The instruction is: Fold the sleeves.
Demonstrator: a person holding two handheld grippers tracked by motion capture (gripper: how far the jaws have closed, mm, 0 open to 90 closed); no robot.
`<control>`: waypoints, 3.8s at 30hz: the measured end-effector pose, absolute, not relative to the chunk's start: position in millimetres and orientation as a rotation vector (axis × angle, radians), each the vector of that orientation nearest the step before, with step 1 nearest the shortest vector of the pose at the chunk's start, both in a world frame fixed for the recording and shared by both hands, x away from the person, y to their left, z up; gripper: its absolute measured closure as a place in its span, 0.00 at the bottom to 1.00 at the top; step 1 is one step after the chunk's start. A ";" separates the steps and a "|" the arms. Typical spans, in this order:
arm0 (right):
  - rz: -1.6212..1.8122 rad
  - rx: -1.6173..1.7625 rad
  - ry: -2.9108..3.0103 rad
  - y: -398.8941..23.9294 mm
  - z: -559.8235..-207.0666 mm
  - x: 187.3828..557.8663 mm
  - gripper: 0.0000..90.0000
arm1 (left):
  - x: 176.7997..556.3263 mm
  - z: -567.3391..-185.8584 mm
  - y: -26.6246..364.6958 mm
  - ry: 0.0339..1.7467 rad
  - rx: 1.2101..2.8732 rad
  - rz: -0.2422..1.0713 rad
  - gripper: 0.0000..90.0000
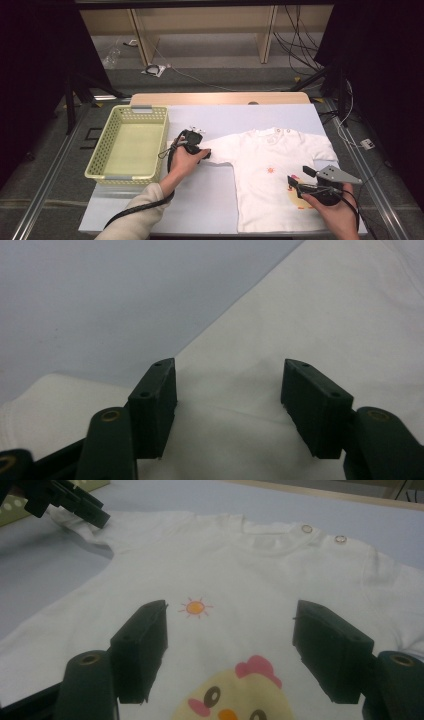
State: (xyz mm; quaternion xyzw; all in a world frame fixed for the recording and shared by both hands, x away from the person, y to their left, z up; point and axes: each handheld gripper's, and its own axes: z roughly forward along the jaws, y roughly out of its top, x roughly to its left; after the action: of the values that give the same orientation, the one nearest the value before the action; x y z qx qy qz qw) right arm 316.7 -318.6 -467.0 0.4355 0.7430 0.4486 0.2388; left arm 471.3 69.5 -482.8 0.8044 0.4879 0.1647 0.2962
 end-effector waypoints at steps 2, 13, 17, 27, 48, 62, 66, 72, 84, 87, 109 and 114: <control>1.229 1.192 2.037 -318.5 -467.3 316.8 0.34 | 472.3 -482.7 69.2 1.300 2.146 0.444 0.48; 1.230 1.190 2.039 -317.7 -467.2 316.5 0.35 | 471.1 -480.7 63.1 1.299 2.165 0.439 0.75; 1.228 1.190 2.041 -317.9 -467.4 316.6 0.35 | 470.5 -480.5 61.4 1.312 2.161 0.443 0.85; 1.228 1.188 2.036 -319.2 -466.6 316.4 0.36 | 470.2 -478.7 57.7 1.321 2.167 0.450 0.98; 1.227 1.191 2.024 -320.9 -466.2 316.5 0.36 | 451.3 -438.3 32.9 1.102 2.065 0.471 0.99; 1.231 1.192 2.016 -321.4 -465.6 316.4 0.36 | 440.5 -421.8 11.6 1.001 2.056 0.460 0.99; 1.228 1.191 2.018 -321.5 -465.7 316.6 0.36 | 436.8 -418.8 3.9 0.968 2.058 0.455 0.99; 1.230 1.196 2.013 -322.1 -465.7 316.4 0.36 | 433.2 -417.0 -8.3 0.926 2.061 0.444 0.99; 1.228 1.200 2.011 -323.1 -465.5 316.3 0.36 | 427.5 -418.6 -32.2 0.864 2.070 0.421 0.99; 1.228 1.203 2.008 -323.7 -465.6 316.3 0.36 | 426.6 -419.4 -37.8 0.849 2.079 0.417 0.99; 1.229 1.202 1.988 -328.2 -463.8 315.8 0.36 | 419.7 -430.8 -72.2 0.756 2.136 0.396 0.99; 1.229 1.202 1.987 -328.0 -463.6 315.7 0.36 | 419.2 -432.6 -75.0 0.742 2.147 0.398 0.99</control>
State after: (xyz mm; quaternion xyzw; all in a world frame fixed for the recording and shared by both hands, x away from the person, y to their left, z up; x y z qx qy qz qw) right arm 315.7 -328.0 -463.6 0.4423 0.7315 0.4524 0.2542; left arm 419.2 -75.0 -432.6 0.8510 0.2942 0.1577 0.4054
